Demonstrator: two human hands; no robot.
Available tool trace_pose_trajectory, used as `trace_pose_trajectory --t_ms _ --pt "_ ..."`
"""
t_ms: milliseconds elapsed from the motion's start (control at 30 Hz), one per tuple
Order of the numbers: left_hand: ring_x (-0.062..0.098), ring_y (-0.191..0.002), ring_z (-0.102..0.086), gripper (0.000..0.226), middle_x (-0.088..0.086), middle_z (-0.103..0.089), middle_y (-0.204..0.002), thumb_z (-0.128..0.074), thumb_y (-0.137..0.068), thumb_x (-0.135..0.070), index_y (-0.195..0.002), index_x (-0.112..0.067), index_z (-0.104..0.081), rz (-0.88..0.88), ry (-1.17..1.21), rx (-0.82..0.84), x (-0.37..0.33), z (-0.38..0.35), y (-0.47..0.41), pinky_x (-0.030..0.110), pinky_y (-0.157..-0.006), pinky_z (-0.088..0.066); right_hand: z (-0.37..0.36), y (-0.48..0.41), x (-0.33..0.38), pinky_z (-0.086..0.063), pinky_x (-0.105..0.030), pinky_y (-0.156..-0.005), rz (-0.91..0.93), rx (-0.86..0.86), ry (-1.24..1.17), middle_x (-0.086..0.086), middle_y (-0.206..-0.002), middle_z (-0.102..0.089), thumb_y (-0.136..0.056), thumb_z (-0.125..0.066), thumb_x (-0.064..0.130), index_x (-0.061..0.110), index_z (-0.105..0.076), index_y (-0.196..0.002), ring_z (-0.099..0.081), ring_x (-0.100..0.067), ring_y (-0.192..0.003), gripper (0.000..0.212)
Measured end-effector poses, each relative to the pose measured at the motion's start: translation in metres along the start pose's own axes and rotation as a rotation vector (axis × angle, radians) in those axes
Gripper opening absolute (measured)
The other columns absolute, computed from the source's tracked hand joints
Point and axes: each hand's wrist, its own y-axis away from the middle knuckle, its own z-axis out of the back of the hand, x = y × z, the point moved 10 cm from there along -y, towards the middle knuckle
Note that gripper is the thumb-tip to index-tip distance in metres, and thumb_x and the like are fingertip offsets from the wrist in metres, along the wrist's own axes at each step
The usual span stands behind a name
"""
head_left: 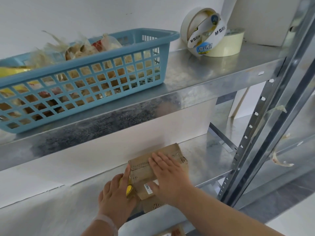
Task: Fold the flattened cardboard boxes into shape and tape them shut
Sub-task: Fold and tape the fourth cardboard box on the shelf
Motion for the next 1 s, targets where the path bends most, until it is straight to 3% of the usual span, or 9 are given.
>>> trace_pose_trajectory --t_ms 133,167,233,300,467,633,767,900,1000 --pt "0.015 -0.13 -0.031 0.091 -0.017 -0.026 -0.144 -0.038 -0.076 -0.068 -0.131 -0.051 0.033 -0.012 -0.021 0.01 0.002 -0.002 0.0 0.031 -0.106 -0.03 0.011 0.012 -0.032 -0.012 -0.04 -0.118 -0.169 -0.139 0.006 -0.01 -0.155 -0.038 -0.091 -0.035 0.059 0.009 -0.042 -0.147 -0.034 -0.023 -0.144 0.076" --pt "0.015 -0.13 -0.031 0.092 -0.016 -0.026 -0.144 -0.043 -0.08 -0.063 -0.13 -0.05 0.033 -0.014 -0.028 0.004 0.001 0.0 0.0 0.031 -0.106 -0.03 0.011 0.015 -0.039 -0.01 -0.04 -0.118 -0.196 -0.138 -0.024 -0.009 -0.158 -0.031 -0.092 -0.034 0.06 0.009 -0.036 -0.15 -0.027 -0.023 -0.147 0.078" --pt "0.015 -0.131 -0.03 0.094 -0.015 -0.026 -0.144 -0.047 -0.085 -0.058 -0.129 -0.048 0.035 -0.01 -0.033 -0.003 0.001 0.002 0.0 0.031 -0.108 -0.029 0.007 0.02 -0.056 0.005 -0.034 -0.122 -0.258 -0.145 -0.138 0.002 -0.163 0.01 -0.095 -0.03 0.064 0.016 -0.002 -0.157 0.005 -0.018 -0.152 0.083" --pt "0.015 -0.129 -0.032 0.095 -0.015 -0.028 -0.143 -0.048 -0.087 -0.057 -0.129 -0.045 0.036 -0.007 -0.029 -0.007 0.001 0.003 0.0 0.032 -0.108 -0.029 -0.001 0.026 -0.069 -0.005 -0.03 -0.12 -0.329 -0.065 -0.321 0.016 -0.16 0.024 -0.096 -0.036 0.063 0.027 0.009 -0.157 0.006 -0.011 -0.15 0.084" --pt "0.018 -0.131 -0.029 0.09 -0.014 -0.027 -0.144 -0.043 -0.09 -0.057 -0.135 -0.043 0.033 -0.006 -0.02 0.021 0.001 0.001 0.0 0.035 -0.11 -0.026 -0.001 0.03 -0.081 -0.036 -0.04 -0.113 -0.439 -0.074 -0.643 0.01 -0.154 -0.028 -0.095 -0.045 0.058 0.043 -0.009 -0.154 -0.038 -0.014 -0.134 0.07" --pt "0.019 -0.131 -0.03 0.072 -0.012 -0.03 -0.146 -0.029 -0.093 -0.053 -0.139 -0.045 0.026 -0.048 0.012 0.005 0.005 0.0 -0.002 0.038 -0.109 -0.025 0.008 0.028 -0.082 -0.015 -0.041 -0.122 -0.449 -0.036 -0.351 0.012 -0.164 0.008 -0.099 -0.039 0.055 0.043 -0.008 -0.154 -0.003 -0.018 -0.151 0.065" --pt "0.016 -0.133 -0.033 0.068 -0.013 -0.039 -0.144 -0.044 -0.098 -0.037 -0.151 -0.04 -0.002 0.03 0.169 -0.041 0.022 -0.002 -0.009 0.037 -0.112 -0.024 0.032 0.002 -0.027 0.012 -0.026 -0.117 -0.178 -0.149 -0.113 0.007 -0.165 -0.001 -0.096 -0.017 0.046 0.032 -0.019 -0.155 0.005 -0.012 -0.151 0.061" --pt "0.014 -0.131 -0.037 0.045 -0.015 -0.045 -0.141 -0.049 -0.097 -0.032 -0.14 -0.037 -0.038 -0.008 0.173 -0.078 0.028 0.004 -0.015 0.033 -0.11 -0.026 0.002 -0.019 0.002 0.009 -0.041 -0.121 -0.108 0.025 0.051 0.006 -0.165 0.003 -0.079 0.017 0.073 0.04 -0.002 -0.155 0.006 -0.017 -0.152 0.085" --pt "0.02 -0.121 -0.049 0.037 -0.009 -0.057 -0.128 -0.057 -0.092 -0.031 -0.128 -0.031 -0.054 -0.076 0.213 -0.088 0.038 0.015 -0.021 0.036 -0.103 -0.033 -0.004 -0.021 -0.004 0.005 -0.044 -0.122 -0.138 0.047 0.131 0.006 -0.165 0.003 -0.077 0.02 0.076 0.041 0.002 -0.154 0.006 -0.017 -0.152 0.086"
